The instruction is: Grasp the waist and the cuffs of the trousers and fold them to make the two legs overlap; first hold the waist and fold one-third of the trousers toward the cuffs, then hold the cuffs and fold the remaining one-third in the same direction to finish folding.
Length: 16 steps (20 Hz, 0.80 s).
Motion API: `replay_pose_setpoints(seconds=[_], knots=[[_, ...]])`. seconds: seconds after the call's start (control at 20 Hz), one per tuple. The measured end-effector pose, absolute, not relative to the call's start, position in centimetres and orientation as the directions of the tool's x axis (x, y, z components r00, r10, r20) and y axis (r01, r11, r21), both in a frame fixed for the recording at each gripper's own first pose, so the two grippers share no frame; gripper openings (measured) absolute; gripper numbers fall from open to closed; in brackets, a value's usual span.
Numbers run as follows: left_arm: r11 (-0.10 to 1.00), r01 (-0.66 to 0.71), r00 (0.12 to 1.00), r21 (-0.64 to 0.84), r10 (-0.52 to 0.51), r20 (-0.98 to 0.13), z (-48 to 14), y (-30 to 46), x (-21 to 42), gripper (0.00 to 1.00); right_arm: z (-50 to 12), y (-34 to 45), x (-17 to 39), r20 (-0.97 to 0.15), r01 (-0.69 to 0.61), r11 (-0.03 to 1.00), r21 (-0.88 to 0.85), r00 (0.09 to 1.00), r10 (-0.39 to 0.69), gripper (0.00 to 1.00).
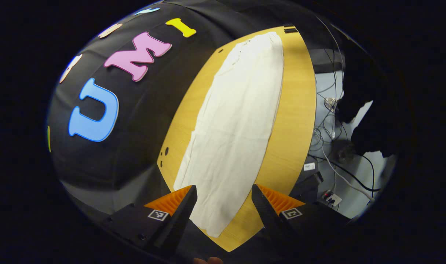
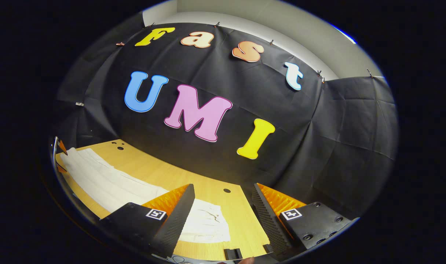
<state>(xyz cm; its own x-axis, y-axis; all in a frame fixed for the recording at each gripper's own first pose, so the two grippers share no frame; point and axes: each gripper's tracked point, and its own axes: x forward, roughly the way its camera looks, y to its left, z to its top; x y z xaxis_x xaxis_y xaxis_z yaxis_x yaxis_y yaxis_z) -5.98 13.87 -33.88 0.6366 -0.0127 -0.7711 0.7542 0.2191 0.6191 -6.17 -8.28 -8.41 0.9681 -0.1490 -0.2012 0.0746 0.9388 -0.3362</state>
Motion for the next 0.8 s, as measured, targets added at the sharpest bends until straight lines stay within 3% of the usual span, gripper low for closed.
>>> replay_pose_setpoints(seconds=[0.3, 0.5, 0.7, 0.75, 0.8], knots=[[0.118, 0.8, 0.585, 0.588, 0.064, -0.808, -38.1, 16.9, -5.0, 0.96, -9.7, -8.9, -5.3, -0.228, 0.087, 0.931, -0.354, 0.957, -0.176, 0.97], [0.045, 0.79, 0.604, 0.612, 0.116, -0.788, -38.9, 18.2, -2.9, 0.93, -11.0, -8.8, -4.8, -0.255, 0.075, 0.926, -0.371, 0.95, -0.179, 0.98], [0.012, 0.801, 0.588, 0.599, 0.172, -0.79, -40.1, 18.9, -0.9, 0.75, -12.5, -9.5, -4.9, -0.285, 0.078, 0.92, -0.385, 0.938, -0.199, 0.98], [0.022, 0.81, 0.573, 0.586, 0.184, -0.799, -40.4, 19.2, -0.5, 0.61, -13.0, -9.8, -5.0, -0.294, 0.079, 0.918, -0.387, 0.934, -0.205, 0.98], [0.042, 0.822, 0.551, 0.567, 0.192, -0.812, -40.9, 19.3, -0.4, 0.56, -13.4, -10.1, -5.2, -0.3, 0.082, 0.916, -0.394, 0.93, -0.212, 0.98]])
